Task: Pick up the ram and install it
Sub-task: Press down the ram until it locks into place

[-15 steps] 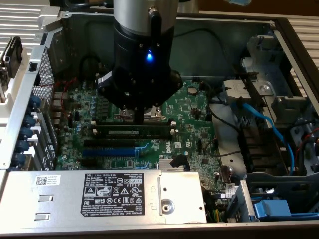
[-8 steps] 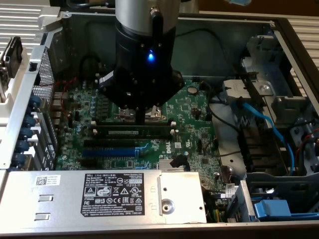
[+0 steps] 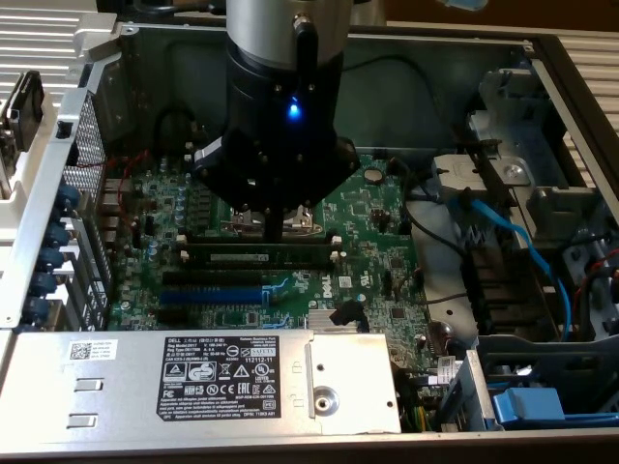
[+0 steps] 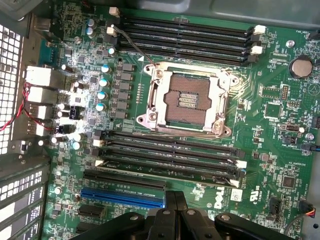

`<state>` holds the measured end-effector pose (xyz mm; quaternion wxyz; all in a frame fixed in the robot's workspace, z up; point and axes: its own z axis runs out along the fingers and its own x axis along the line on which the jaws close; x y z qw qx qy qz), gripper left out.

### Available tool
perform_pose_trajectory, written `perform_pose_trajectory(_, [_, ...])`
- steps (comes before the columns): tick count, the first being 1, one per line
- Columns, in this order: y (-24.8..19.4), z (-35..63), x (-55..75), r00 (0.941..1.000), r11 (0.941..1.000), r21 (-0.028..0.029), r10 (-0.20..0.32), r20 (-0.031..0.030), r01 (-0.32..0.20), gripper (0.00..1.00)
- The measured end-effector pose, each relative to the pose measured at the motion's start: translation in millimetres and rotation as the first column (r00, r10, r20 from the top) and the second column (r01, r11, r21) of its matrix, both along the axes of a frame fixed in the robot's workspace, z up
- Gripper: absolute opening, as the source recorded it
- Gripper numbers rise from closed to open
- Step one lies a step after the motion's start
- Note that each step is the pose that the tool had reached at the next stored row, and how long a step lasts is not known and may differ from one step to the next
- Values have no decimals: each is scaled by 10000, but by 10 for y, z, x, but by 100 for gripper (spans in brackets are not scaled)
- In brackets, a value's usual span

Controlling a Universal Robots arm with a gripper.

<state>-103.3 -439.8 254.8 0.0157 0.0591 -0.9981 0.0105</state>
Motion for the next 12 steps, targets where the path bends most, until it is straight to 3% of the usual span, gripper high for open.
perform_pose_trajectory(12, [-4,0,17,10000,10000,1,-21,-2,21,10])
